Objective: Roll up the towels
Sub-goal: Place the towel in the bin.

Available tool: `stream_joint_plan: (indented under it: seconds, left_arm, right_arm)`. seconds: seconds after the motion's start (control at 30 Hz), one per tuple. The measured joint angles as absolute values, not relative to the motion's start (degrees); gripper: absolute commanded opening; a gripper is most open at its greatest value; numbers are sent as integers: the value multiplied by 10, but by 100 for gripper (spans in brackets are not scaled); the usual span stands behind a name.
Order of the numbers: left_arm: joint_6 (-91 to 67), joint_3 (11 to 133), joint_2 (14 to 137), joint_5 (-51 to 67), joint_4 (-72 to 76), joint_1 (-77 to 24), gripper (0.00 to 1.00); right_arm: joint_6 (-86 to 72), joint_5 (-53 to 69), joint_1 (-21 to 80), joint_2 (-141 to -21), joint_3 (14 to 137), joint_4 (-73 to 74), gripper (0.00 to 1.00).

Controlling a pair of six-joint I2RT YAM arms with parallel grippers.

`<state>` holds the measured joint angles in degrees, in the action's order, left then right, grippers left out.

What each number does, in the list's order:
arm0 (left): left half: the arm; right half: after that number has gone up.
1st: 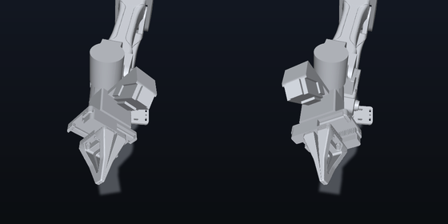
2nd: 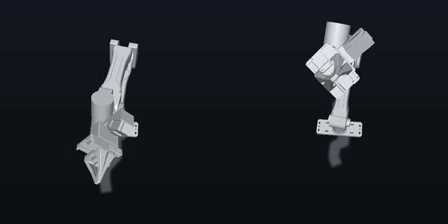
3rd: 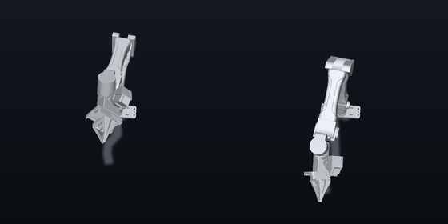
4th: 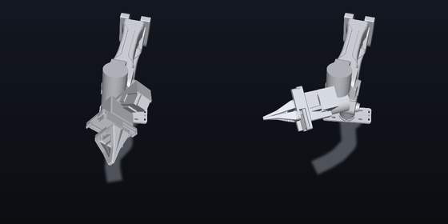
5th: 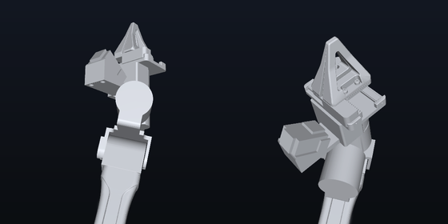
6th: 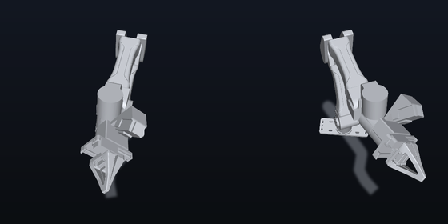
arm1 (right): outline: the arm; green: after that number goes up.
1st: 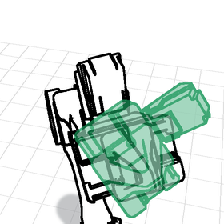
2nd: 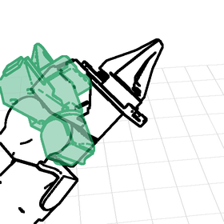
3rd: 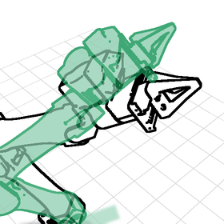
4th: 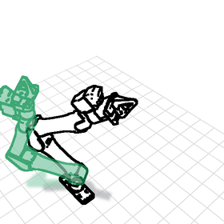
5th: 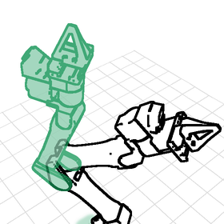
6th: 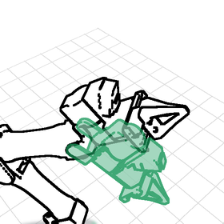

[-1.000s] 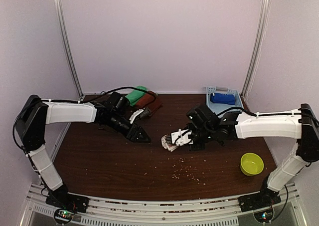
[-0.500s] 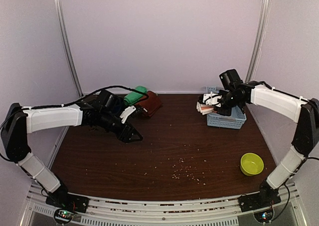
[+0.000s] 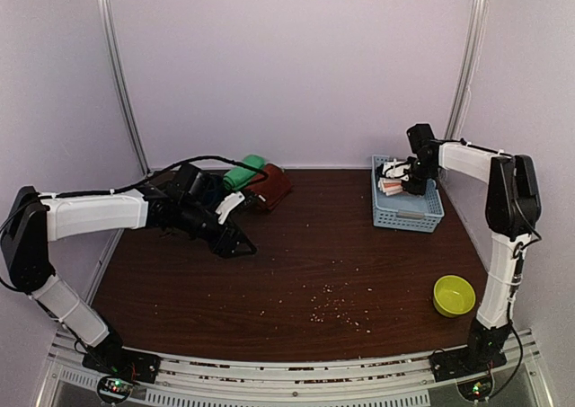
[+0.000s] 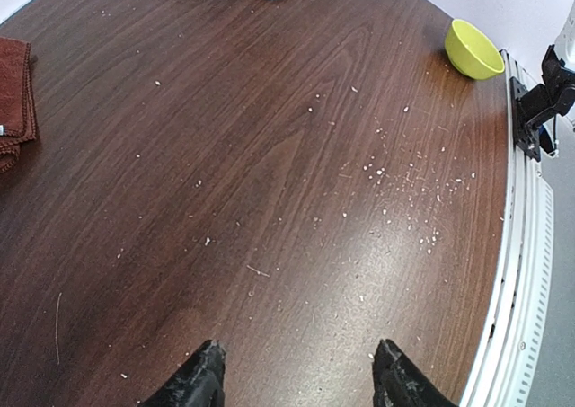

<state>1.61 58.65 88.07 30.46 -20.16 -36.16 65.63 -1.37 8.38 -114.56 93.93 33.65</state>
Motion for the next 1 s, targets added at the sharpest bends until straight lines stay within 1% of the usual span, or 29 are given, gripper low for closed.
stream_joint_plan:
  seconds: [0.17, 0.37, 0.67, 1.0]
  left_arm:
    - [17, 586, 881, 306, -198, -362, 57]
    - [18, 586, 891, 309, -197, -362, 57]
    - [23, 586, 915, 310, -199, -362, 56]
    - [26, 588, 931, 312, -204, -362, 55]
  right_arm:
    - [663, -28, 77, -1217, 987, 332, 4]
    - [674, -46, 67, -1268, 1022, 319, 4]
    - [693, -69, 46, -1305, 1047, 297, 5]
    - [704, -74, 45, -1310, 1047, 252, 7]
